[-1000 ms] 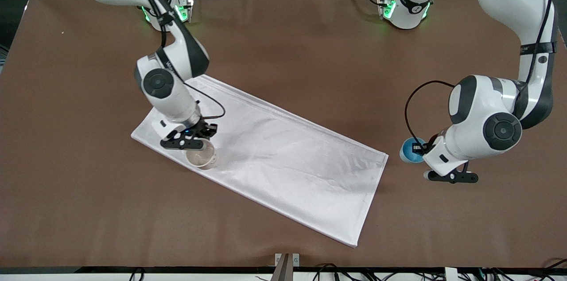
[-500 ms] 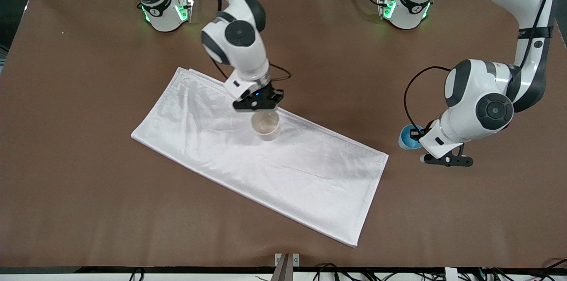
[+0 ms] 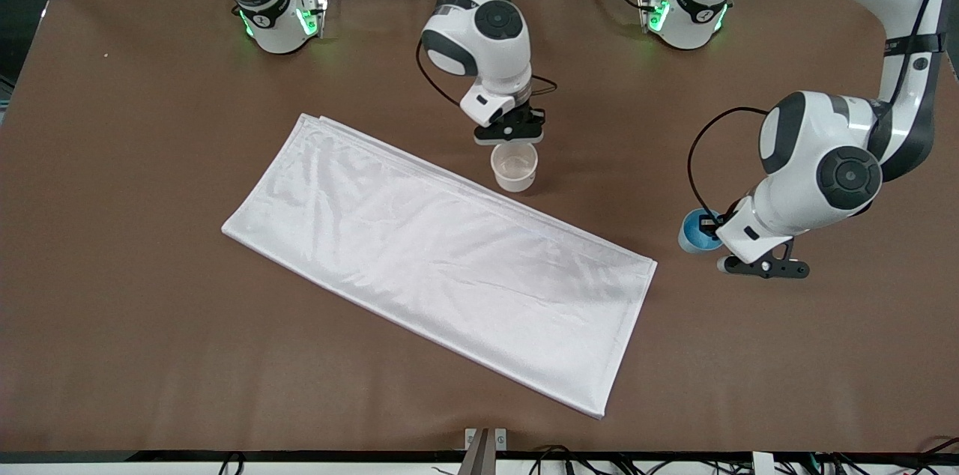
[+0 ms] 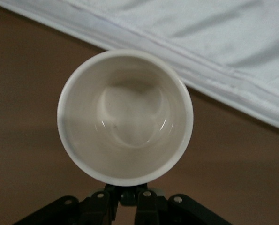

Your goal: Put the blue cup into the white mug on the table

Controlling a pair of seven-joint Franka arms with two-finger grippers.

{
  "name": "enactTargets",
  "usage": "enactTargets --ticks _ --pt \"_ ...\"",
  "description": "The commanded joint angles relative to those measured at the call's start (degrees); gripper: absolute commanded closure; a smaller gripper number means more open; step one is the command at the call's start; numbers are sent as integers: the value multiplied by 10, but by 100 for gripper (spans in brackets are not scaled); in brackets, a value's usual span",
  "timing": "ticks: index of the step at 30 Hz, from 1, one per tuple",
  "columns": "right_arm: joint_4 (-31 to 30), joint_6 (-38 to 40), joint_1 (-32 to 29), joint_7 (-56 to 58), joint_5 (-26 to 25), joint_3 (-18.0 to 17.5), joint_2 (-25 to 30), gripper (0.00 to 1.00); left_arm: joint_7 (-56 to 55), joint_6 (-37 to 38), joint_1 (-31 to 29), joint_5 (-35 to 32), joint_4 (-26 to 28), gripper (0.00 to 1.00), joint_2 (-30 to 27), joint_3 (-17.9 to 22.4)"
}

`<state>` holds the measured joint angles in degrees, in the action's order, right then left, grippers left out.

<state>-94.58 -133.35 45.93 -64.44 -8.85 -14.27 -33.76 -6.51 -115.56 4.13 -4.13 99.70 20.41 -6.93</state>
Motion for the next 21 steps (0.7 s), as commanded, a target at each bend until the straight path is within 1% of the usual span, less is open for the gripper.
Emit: enactTargets --ticks 1,6,8,10,11,12,14,15,18,21 --pt "23 8 19 -56 -46 0 -24 99 -1 5 1 -11 27 100 -27 -6" --pt "24 1 33 -89 -74 -1 -42 97 -1 5 1 -11 31 100 -32 -13" --pt "24 1 33 -91 -80 -2 -45 94 -2 7 2 -11 33 100 -33 -15" --pt "24 1 33 -91 -81 -2 -44 88 -3 9 2 -11 35 100 -33 -23" --pt "25 2 33 -92 -80 -4 -44 80 -4 9 2 -11 36 100 -33 -26" --pt "25 3 32 -92 -79 -5 -42 65 -8 9 2 -11 36 100 -33 -27" --pt "26 3 30 -102 -74 -7 -39 17 -20 10 2 -11 38 100 -35 -28" --pt "26 4 29 -112 -74 -7 -36 0 -28 12 2 -11 44 100 -37 -33" --pt "24 7 21 -131 -72 -29 -11 0 -52 12 1 -11 73 100 -52 -48" --pt "18 29 4 -130 -69 -52 27 0 -60 12 2 -10 92 100 -68 -49"
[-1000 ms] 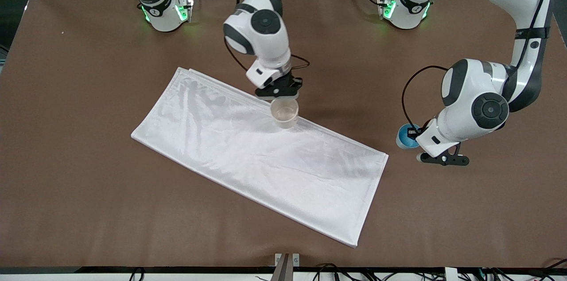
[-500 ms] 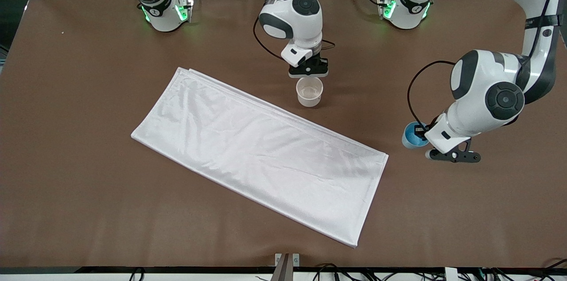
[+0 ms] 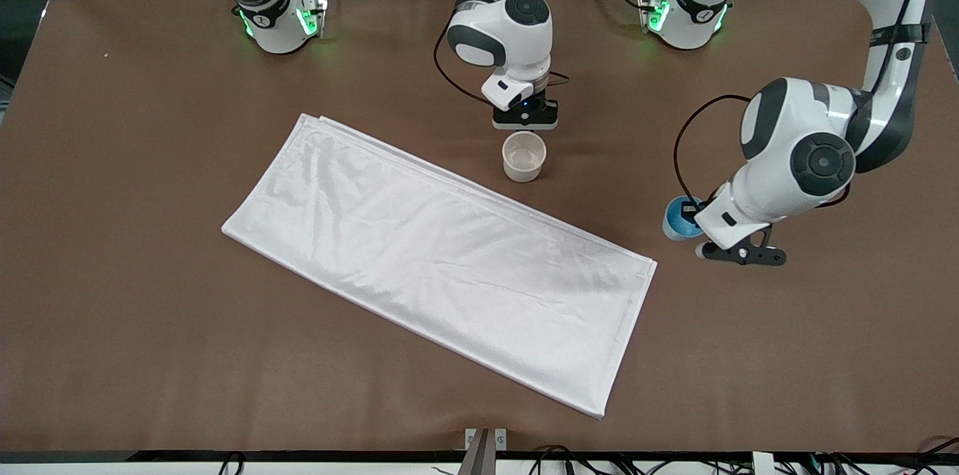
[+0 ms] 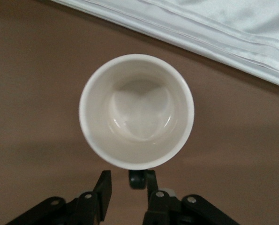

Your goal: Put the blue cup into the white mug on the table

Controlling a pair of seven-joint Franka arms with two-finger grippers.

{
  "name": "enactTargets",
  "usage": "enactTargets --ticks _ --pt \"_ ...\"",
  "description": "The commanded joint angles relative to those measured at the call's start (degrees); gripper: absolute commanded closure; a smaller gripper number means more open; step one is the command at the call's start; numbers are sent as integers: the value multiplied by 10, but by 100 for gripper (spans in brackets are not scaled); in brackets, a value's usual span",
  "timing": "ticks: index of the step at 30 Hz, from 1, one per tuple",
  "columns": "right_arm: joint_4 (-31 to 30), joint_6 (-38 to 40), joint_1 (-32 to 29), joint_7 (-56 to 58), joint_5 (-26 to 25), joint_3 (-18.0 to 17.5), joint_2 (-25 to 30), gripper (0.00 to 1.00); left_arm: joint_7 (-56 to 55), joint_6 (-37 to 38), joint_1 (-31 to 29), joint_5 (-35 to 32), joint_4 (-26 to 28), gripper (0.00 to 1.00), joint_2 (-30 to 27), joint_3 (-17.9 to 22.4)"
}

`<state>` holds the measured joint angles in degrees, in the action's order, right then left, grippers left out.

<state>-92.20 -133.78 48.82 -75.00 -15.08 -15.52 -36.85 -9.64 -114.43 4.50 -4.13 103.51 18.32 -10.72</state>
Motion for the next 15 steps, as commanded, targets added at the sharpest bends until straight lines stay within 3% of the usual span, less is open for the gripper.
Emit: enactTargets --ticks 1,10,15 --pt "-5 51 -29 -24 -6 -49 67 0 -31 1 -2 -10 58 100 -50 -12" --pt "-6 147 -93 8 43 -101 164 0 -150 9 -3 -8 79 100 -64 -83" --pt "-6 219 -157 99 107 -111 240 0 -178 55 -3 -6 78 100 -81 -114"
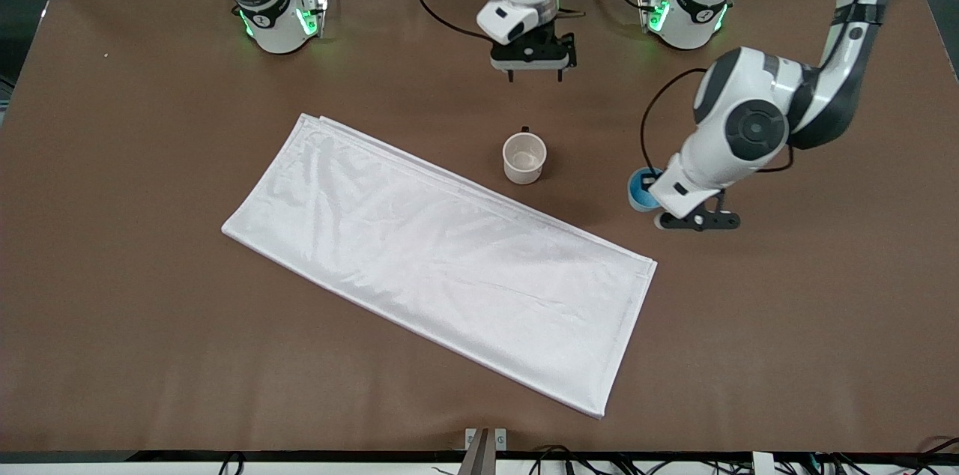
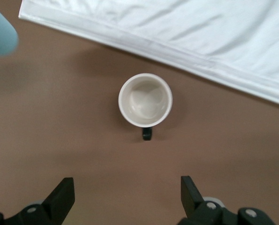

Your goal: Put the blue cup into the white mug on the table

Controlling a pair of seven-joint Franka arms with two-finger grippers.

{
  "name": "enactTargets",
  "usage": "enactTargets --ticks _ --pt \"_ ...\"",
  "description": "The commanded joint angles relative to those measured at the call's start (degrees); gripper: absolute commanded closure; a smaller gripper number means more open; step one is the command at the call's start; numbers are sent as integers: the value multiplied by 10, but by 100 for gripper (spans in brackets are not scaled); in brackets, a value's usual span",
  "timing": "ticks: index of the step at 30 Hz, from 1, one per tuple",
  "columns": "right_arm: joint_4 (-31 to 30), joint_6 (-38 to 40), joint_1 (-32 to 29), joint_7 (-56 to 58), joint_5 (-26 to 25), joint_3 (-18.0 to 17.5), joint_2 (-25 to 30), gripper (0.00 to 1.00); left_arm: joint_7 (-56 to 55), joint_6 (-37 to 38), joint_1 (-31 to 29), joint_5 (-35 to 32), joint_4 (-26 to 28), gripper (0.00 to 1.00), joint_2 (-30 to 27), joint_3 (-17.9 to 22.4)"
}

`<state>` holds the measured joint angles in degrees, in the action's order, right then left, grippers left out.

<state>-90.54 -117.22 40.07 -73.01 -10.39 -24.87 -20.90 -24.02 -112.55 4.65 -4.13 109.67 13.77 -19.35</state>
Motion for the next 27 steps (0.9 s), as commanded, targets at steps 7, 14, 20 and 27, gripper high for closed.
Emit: enactTargets --ticks 7,14,20,27 --pt "-20 144 -189 239 120 -18 165 0 -98 53 -4 39 9 100 -52 -74" --pt "-8 189 -291 415 123 -2 190 0 -161 42 1 92 -15 100 -39 -112" --pt "4 234 -315 569 123 87 191 0 -194 23 24 96 -7 100 -17 -127" --pt "4 237 -358 665 123 142 193 0 -224 -39 49 90 -6 100 26 -126"
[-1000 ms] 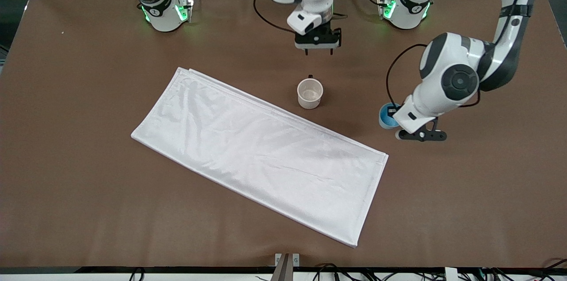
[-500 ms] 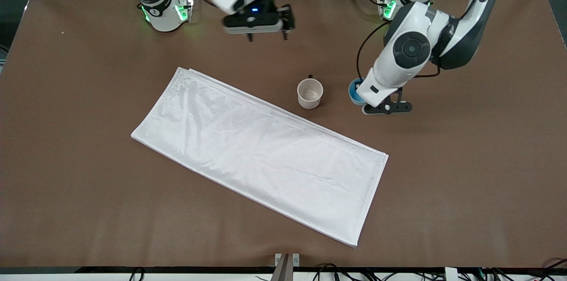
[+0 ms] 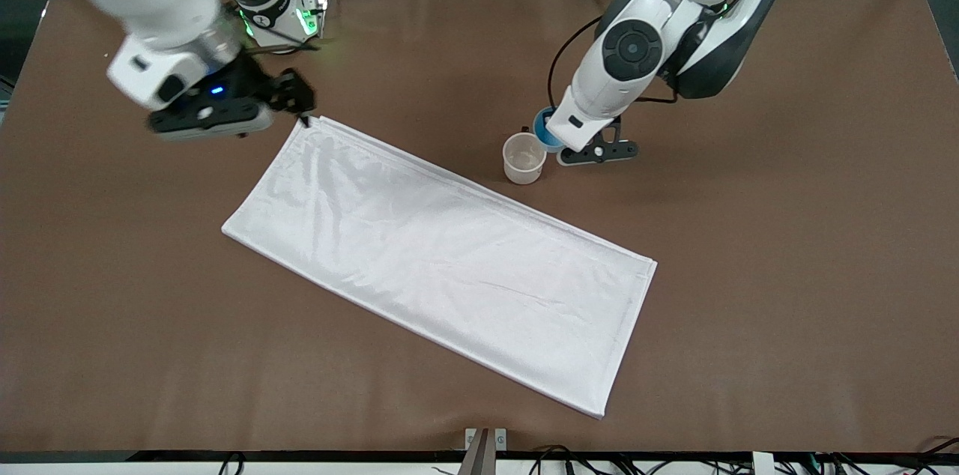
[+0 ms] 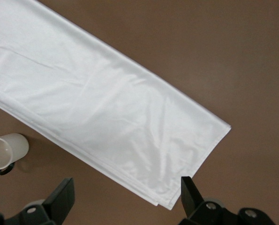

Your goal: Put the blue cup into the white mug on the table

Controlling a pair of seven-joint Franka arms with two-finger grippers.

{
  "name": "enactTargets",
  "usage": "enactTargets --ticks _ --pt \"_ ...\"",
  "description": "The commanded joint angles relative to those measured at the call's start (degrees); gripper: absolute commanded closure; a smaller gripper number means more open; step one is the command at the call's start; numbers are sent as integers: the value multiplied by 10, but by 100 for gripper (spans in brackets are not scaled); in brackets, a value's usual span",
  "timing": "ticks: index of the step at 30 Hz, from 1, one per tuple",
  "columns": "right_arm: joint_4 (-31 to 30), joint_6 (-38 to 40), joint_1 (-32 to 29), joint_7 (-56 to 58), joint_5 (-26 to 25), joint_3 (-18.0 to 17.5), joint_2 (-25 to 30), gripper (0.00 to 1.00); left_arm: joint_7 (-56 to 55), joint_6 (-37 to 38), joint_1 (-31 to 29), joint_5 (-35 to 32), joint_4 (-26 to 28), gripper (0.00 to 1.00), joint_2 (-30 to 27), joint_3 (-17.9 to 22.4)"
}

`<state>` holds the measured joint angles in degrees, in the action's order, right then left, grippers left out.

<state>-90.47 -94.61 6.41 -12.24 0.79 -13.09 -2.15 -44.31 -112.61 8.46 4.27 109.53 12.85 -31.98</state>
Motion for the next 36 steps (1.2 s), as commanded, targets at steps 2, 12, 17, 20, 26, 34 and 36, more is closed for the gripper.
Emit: enactTargets --ticks 2,12,17,20,26,34,36 --pt "2 12 -25 91 11 44 6 0 -27 -54 16 3 -4 100 45 1" --pt "2 36 -32 165 11 97 9 0 -71 -104 37 -49 -7 100 100 1" --pt "2 37 -32 165 11 101 10 0 -77 -104 38 -61 -6 100 111 0" --pt "1 37 -32 165 11 102 10 0 -77 -104 41 -62 -6 100 113 0" --pt "1 32 -25 162 11 108 9 0 -77 -104 43 -64 -11 93 127 1" --pt "3 31 -28 161 11 107 6 0 -64 -96 31 -97 -20 0 123 2" --pt "3 30 -28 161 11 107 5 0 -40 -88 21 -112 -27 0 113 4"
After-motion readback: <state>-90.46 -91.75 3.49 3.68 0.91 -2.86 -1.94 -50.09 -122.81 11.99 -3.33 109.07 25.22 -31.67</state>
